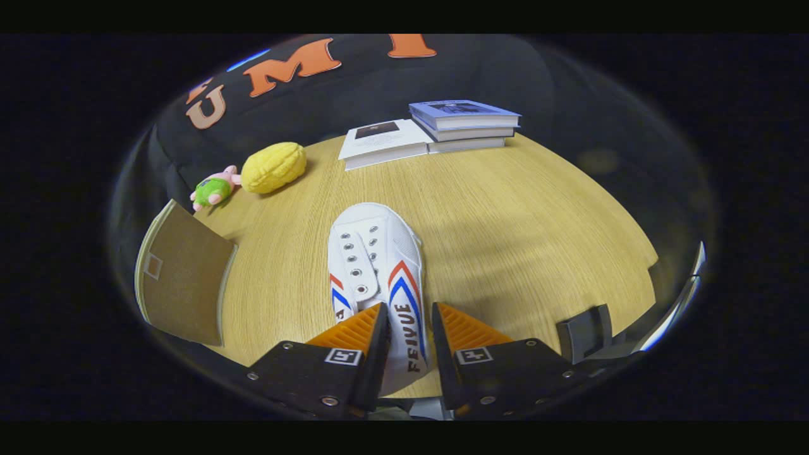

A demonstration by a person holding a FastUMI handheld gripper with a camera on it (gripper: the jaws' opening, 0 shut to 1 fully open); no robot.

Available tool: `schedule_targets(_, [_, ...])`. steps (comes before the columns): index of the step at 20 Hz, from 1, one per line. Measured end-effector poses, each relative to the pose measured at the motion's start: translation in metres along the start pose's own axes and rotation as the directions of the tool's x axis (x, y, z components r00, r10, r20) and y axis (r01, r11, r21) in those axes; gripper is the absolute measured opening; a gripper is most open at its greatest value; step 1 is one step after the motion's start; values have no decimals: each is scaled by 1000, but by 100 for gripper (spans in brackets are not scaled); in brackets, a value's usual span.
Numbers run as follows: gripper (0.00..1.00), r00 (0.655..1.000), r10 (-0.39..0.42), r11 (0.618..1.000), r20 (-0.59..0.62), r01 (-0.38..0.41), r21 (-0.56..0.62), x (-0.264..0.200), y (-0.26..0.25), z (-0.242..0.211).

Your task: Open the storage box then place both shoes into the box .Put the left shoe in first, then the right shoe, with the right side of both shoes facing outward in a uniform manner.

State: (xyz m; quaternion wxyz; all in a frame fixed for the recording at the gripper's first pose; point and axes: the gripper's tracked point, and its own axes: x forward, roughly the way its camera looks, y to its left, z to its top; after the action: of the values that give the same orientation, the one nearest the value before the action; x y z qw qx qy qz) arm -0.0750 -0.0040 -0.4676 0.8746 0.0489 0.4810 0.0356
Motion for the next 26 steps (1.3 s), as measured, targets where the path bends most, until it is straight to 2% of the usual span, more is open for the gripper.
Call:
schedule_targets(2, [29,1000,-7,1000,0,7,-24,1,-1,1])
schedule_targets(4, [23,1000,-1,999,-1,1,-49,1,-3,2])
schedule_targets(5, [21,1000,-1,999,3,1,-40,2,-6,4])
schedule_targets(8, [4,999,-26,999,37,25,29,1,-11,9])
schedule_targets(12, [1,996,-64,997,64,61,49,-14,-8,18])
schedule_targets(17, [1,993,-28,989,116,10,147,-37,21,47])
schedule_targets(26, [1,979,11,985,206,-46,165,-100,113,92])
